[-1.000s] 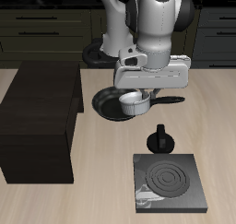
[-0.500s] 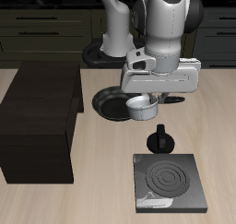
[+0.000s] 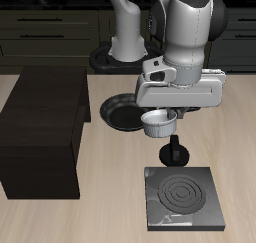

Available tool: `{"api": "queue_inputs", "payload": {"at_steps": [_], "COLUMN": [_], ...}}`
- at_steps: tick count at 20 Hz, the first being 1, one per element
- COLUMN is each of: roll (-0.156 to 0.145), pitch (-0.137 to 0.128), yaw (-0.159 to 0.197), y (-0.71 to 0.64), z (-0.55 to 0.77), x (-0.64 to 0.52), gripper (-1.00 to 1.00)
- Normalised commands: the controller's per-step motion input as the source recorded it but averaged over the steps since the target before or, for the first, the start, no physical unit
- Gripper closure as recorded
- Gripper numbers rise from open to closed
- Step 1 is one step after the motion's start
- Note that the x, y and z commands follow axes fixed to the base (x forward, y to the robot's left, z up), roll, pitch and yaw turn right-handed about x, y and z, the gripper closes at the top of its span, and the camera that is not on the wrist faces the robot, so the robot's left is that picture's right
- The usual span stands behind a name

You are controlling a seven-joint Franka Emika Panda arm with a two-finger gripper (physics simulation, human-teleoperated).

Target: Place the ramekin on the stove

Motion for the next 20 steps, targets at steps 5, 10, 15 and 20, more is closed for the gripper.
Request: {"api": "queue_inputs", "payload": {"at_steps": [5, 10, 15, 20], "roll": [-0.01, -0.009, 0.003, -0.007], "pitch": [0.012, -0.014, 0.01, 0.029], "yaw": [0.007, 0.022, -0.006, -0.008], "y": [0.11, 0.16, 0.13, 0.02], "z": [-0.03, 0.06, -0.11, -0.19], "x": [0.23, 0.22, 0.11, 0.09], "gripper": [1.0, 1.0, 1.0, 1.0]}}
